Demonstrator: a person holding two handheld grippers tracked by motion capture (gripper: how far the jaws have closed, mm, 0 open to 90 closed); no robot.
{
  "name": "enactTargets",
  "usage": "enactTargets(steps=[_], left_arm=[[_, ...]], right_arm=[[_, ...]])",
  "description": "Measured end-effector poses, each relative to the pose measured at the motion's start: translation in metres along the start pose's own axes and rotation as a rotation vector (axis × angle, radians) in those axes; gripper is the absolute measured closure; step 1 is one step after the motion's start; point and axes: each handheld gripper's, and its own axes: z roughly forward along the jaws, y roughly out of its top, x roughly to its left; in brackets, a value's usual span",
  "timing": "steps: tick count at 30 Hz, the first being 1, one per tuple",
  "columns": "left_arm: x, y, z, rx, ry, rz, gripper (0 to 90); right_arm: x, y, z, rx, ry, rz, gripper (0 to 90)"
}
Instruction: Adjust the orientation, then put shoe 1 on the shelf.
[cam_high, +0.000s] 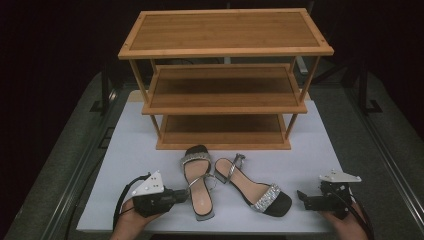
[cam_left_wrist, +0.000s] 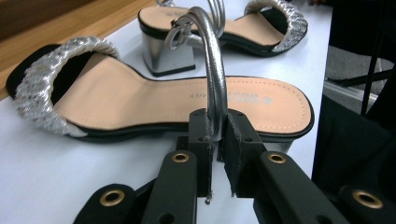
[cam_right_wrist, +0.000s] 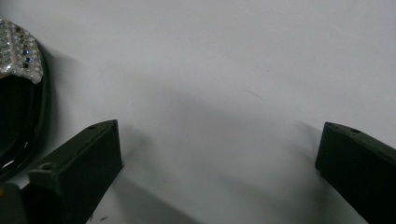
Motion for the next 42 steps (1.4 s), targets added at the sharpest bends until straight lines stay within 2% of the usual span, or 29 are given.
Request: enactTargets(steps=[6,9,15,22,25,28,30,31,36,41,42], left_arm=[[0.01,-0.008,-0.017,-0.014,0.032,-0.039,81.8],[0.017,-0.012,-0.028,-0.029,0.039,-0.065,81.9],[0.022,-0.022,-0.043,-0.044,0.038,-0.102,82.1],[0.029,-0.032,-0.055,-0.034,0.082,-0.123,82.2],[0.034,-0.036,-0.06,-0.041,0.107,-0.144,82.3],[0.038,-0.039,-0.061,-0.063,0.094,-0.174,81.4],[0.038,-0.04,-0.062,-0.094,0.07,-0.191,75.4],[0.038,-0.039,-0.062,-0.103,0.058,-0.2,69.4],[0.031,-0.041,-0.057,-0.078,0.065,-0.193,40.3],[0.026,-0.044,-0.052,-0.059,0.037,-0.166,17.6],[0.026,-0.044,-0.051,-0.06,0.029,-0.162,16.8]], right_arm=[[0.0,0.0,0.0,0.0,0.0,0.0,0.0],[0.0,0.0,0.0,0.0,0.0,0.0,0.0],[0.0,0.0,0.0,0.001,0.0,0.0,0.0],[0.0,0.0,0.0,0.001,0.0,0.0,0.0],[0.0,0.0,0.0,0.001,0.0,0.0,0.0],[0.0,0.0,0.0,0.002,0.0,0.002,0.0],[0.0,0.0,0.0,0.001,0.0,0.0,0.0],[0.0,0.0,0.0,0.001,0.0,0.0,0.0],[0.0,0.0,0.0,0.001,0.0,0.0,0.0],[0.0,0.0,0.0,0.002,0.001,0.002,0.0],[0.0,0.0,0.0,0.002,0.001,0.002,0.0]])
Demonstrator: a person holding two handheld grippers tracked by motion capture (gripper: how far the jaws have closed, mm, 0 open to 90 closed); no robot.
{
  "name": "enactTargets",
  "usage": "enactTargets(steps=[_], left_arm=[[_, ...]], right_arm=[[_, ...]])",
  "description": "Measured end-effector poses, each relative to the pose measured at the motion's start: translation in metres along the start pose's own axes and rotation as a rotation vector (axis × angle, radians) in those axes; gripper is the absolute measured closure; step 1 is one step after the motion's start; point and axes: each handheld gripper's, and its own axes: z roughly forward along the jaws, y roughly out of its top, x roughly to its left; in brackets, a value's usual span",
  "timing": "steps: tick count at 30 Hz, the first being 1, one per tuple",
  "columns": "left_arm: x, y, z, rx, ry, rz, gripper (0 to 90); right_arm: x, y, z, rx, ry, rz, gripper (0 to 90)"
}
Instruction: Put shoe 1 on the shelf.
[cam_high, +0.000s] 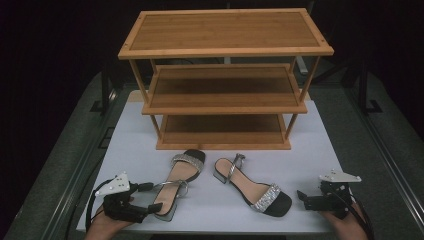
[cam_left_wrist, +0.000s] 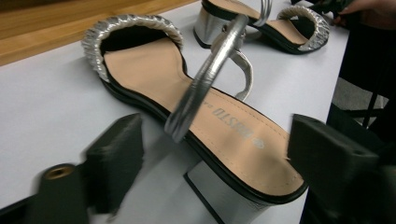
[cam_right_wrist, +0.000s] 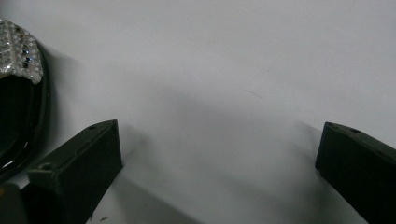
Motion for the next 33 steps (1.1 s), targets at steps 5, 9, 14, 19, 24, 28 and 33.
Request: enactTargets(steps=[5,9,14,19,24,28,33], left_arm=[[-0.003,-0.003,-0.001,0.0,-0.016,0.014,13.7],[-0.005,-0.007,0.0,0.008,-0.028,0.018,13.2],[-0.007,-0.008,0.005,0.038,-0.042,0.039,13.1],[-0.007,-0.01,0.014,0.066,-0.056,0.047,13.0],[-0.006,-0.009,0.021,0.081,-0.064,0.049,13.1],[-0.004,-0.008,0.025,0.083,-0.064,0.04,12.7],[-0.008,-0.007,0.04,0.164,-0.067,0.058,11.2]], right_arm=[[0.0,0.0,0.0,0.0,0.0,0.0,0.0],[0.0,0.0,0.0,0.0,0.0,0.0,0.0],[0.0,0.0,0.0,0.0,0.0,0.001,0.0],[0.0,0.0,0.0,0.0,0.0,0.001,0.0],[0.0,0.0,0.0,0.001,0.0,0.001,0.0],[0.0,0.0,0.0,0.001,0.0,0.001,0.0],[0.0,0.0,0.0,0.001,0.0,0.001,0.0]])
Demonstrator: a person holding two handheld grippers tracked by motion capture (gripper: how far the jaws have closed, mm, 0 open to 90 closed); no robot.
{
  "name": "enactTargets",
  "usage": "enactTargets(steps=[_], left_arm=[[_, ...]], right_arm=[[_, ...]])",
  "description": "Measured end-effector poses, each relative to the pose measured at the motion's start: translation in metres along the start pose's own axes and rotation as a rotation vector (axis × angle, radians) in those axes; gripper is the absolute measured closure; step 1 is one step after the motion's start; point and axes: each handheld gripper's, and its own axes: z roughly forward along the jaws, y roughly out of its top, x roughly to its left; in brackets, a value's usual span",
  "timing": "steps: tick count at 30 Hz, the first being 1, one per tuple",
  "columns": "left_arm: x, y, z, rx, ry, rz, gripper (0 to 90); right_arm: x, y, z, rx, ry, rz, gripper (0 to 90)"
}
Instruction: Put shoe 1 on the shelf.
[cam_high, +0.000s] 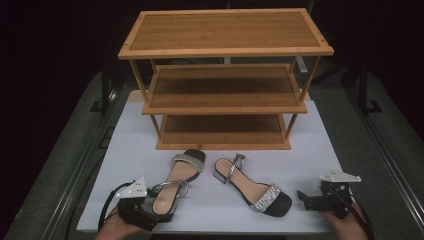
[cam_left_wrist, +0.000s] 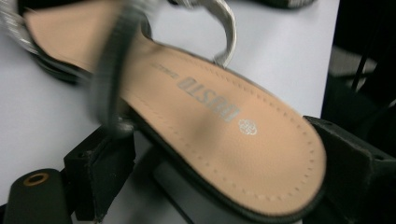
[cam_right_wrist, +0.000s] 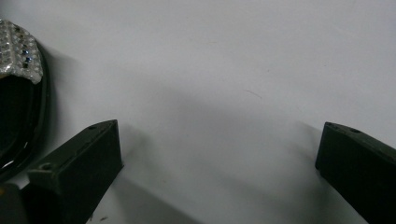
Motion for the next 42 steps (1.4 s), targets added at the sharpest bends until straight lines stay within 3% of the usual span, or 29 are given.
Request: enactTargets(steps=[3,10,18,42], left_arm=[[-0.001,0.004,0.003,-0.005,0.004,0.009,12.0],[0.001,0.004,-0.001,-0.01,0.0,-0.014,17.8],[0.004,0.006,-0.014,-0.114,-0.027,-0.094,24.6],[0.002,0.017,-0.026,-0.174,-0.011,-0.094,24.8]], right_arm=[[0.0,0.0,0.0,0.0,0.0,0.0,0.0],[0.0,0.0,0.0,0.0,-0.001,-0.001,0.0],[0.0,0.0,0.0,-0.001,0.0,0.0,0.0],[0.0,0.0,0.0,-0.001,0.0,0.001,0.0]])
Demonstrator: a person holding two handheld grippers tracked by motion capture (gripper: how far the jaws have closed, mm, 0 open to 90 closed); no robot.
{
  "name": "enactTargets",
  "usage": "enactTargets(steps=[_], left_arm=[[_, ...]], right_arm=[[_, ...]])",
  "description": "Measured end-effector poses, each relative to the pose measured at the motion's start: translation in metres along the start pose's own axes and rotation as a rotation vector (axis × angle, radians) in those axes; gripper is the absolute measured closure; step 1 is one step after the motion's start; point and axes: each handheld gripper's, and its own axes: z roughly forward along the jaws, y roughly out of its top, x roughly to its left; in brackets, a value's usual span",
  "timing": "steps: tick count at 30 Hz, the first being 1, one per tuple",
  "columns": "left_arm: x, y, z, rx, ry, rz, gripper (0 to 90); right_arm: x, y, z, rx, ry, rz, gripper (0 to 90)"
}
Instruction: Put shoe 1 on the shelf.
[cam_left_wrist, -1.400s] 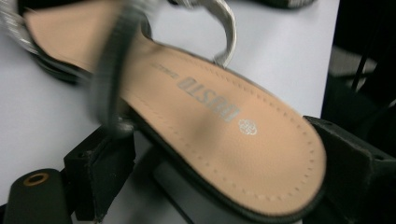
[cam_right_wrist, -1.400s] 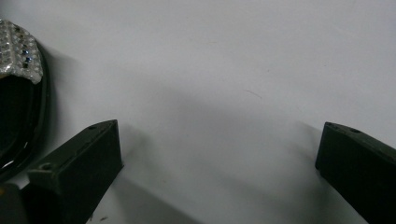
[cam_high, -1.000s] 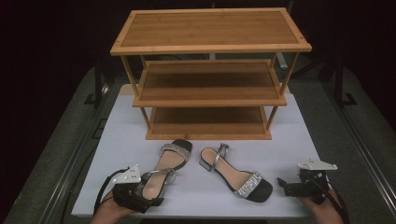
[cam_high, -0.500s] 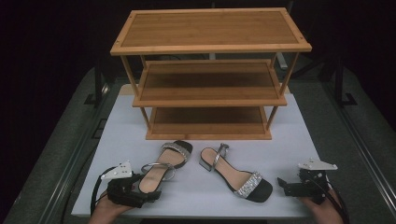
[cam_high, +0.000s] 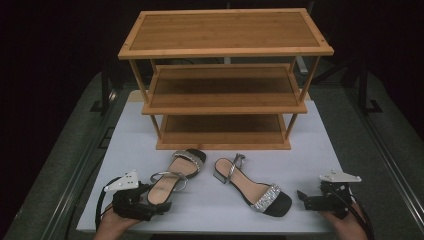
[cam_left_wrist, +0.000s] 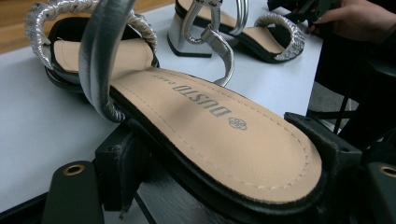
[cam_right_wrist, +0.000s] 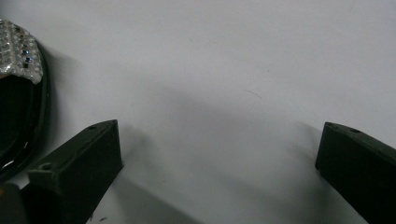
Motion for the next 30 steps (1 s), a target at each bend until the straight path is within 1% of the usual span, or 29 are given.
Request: enactTargets(steps=[6,8,12,17,21,26,30], left_arm=[[0.002,0.01,0.003,-0.012,0.011,0.004,24.8],[0.003,0.015,0.006,-0.013,0.017,0.007,24.8],[0.005,0.023,0.013,-0.019,0.017,0.012,24.8],[0.01,0.036,0.025,-0.017,0.027,0.03,24.8],[0.016,0.046,0.035,-0.028,0.031,0.023,24.8],[0.025,0.057,0.048,-0.027,0.052,0.04,24.8],[0.032,0.065,0.059,-0.043,0.075,0.039,24.8]], right_arm=[[0.0,0.0,0.0,0.001,-0.001,-0.003,0.0],[0.0,0.0,0.0,0.001,-0.001,-0.002,0.0],[0.0,0.0,0.0,0.0,0.0,-0.003,0.0],[0.0,0.0,0.0,0.0,0.0,-0.004,0.0],[0.0,0.0,0.0,-0.002,-0.001,-0.008,0.0],[0.0,0.0,0.0,-0.004,-0.001,-0.007,0.0],[0.0,0.0,0.0,-0.004,-0.001,-0.007,0.0]])
